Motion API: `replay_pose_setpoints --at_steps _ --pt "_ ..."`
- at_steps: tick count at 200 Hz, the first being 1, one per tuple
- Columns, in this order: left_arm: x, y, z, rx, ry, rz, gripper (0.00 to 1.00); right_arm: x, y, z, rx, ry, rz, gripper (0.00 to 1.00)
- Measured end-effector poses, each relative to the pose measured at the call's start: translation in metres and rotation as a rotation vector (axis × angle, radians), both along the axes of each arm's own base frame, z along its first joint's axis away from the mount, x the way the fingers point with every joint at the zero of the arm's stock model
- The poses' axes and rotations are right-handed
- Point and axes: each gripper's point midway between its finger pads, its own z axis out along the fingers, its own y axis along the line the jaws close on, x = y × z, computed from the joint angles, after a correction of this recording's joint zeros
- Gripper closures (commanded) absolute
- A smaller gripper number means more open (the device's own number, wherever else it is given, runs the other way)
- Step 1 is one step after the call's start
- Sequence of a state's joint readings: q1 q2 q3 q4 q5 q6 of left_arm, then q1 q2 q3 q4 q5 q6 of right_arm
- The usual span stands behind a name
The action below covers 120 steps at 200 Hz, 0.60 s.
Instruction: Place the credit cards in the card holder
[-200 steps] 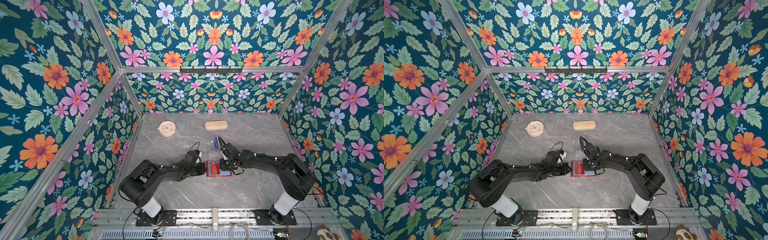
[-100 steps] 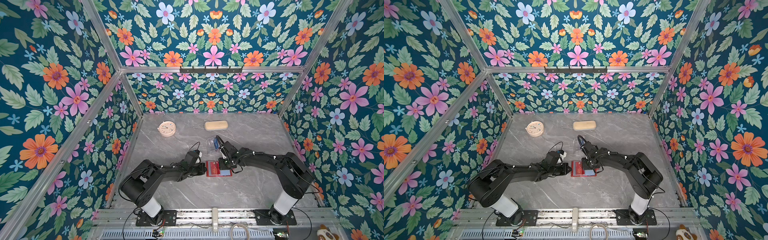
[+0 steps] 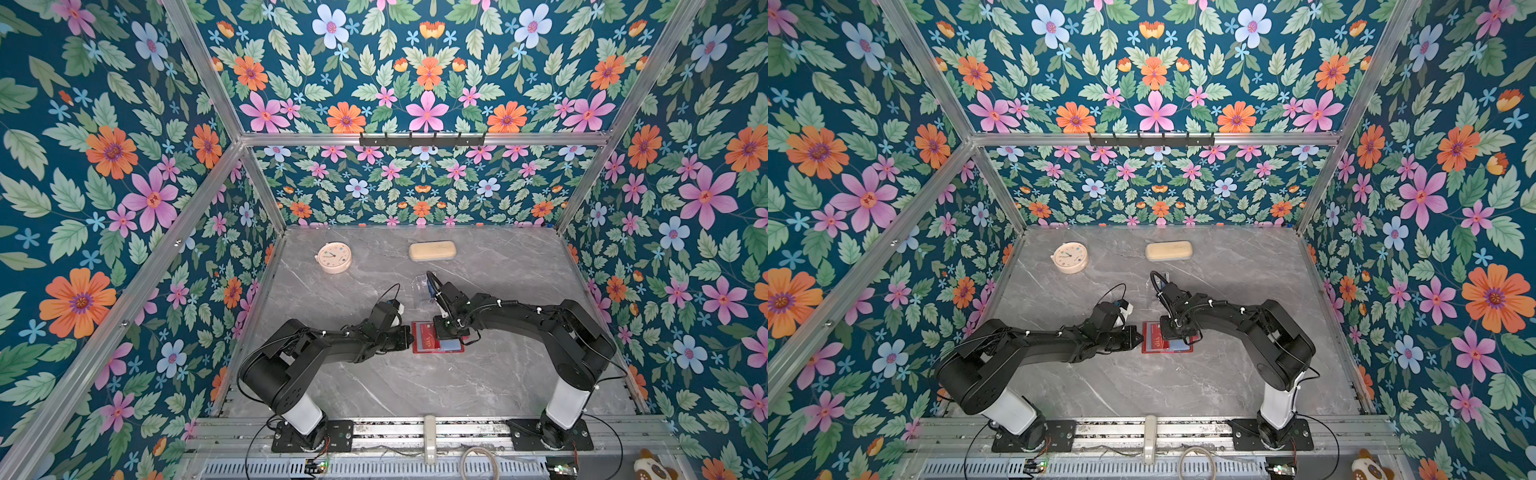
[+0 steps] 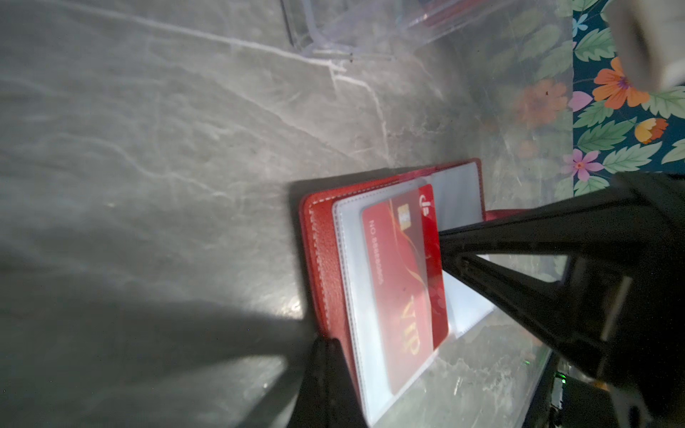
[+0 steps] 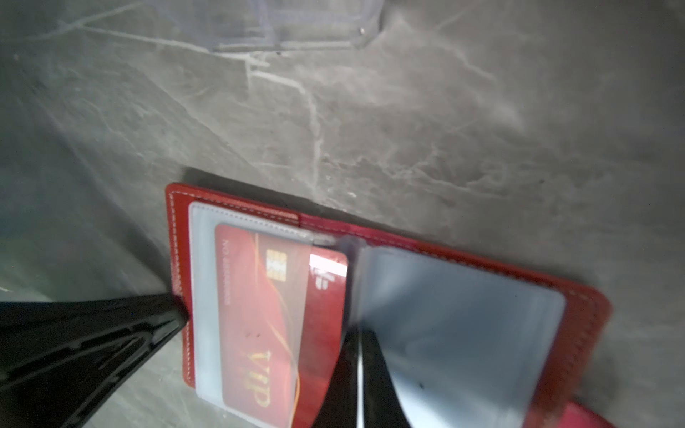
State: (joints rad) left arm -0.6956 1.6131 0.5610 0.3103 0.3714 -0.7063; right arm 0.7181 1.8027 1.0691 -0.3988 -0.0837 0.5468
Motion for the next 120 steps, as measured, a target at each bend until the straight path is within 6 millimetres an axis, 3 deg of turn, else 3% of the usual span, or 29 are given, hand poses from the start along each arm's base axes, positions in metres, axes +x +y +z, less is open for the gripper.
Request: replay_pose_setpoints --at_steps 55,120 --pt "0.0003 -0.0002 -0.0003 0.005 0.002 -0.002 1.00 -0.0012 0.0052 -0.0004 -0.017 0.004 0.021 0.78" --pt "0.0002 0.0000 -0.0004 0.006 0.000 -0.004 1.00 -0.0019 0.0070 0.0006 -0.018 -0.001 0.036 0.74"
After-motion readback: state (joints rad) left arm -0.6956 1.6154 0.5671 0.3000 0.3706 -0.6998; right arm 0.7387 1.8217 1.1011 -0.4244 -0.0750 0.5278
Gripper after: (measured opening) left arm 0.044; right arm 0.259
